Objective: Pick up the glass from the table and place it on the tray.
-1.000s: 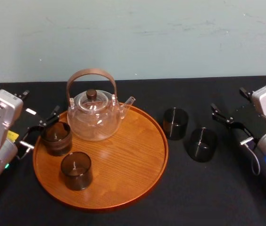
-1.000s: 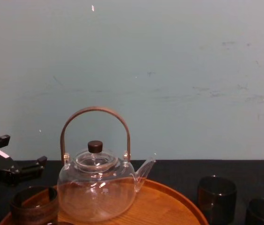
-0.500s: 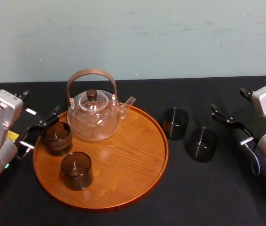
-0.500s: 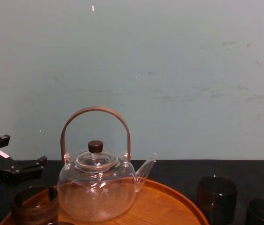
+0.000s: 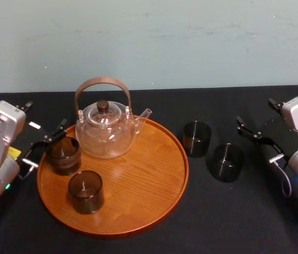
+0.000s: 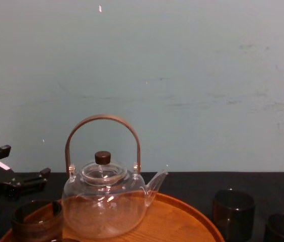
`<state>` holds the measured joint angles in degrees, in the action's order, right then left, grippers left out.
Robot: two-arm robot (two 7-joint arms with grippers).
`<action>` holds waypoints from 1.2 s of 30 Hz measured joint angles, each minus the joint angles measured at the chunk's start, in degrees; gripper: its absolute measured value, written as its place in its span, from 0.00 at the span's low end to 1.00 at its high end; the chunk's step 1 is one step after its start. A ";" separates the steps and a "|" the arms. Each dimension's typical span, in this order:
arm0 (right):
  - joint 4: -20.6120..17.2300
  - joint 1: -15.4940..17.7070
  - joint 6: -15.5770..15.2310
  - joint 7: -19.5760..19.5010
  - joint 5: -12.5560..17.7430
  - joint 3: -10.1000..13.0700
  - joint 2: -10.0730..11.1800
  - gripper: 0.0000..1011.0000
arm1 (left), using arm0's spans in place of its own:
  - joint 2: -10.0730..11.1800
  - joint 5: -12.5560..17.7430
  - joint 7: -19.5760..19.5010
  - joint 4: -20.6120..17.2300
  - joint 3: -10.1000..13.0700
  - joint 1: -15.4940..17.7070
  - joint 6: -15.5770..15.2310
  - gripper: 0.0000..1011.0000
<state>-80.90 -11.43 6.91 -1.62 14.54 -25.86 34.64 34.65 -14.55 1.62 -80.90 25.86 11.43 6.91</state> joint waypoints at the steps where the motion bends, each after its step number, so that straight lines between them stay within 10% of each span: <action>1: 0.00 0.00 0.00 0.00 0.00 0.00 0.00 0.99 | 0.00 0.00 0.00 0.00 0.00 0.00 0.00 0.99; 13: 0.01 0.30 0.84 2.74 1.32 0.96 0.01 0.99 | 0.00 0.00 0.00 0.00 0.00 0.00 0.00 0.99; 36: -15.41 13.18 -2.13 9.27 7.49 6.61 4.11 0.99 | 0.00 0.00 0.00 0.00 0.00 0.00 0.00 0.99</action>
<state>-96.31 1.75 4.77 7.65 22.03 -19.25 38.76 34.65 -14.55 1.62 -80.90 25.87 11.43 6.91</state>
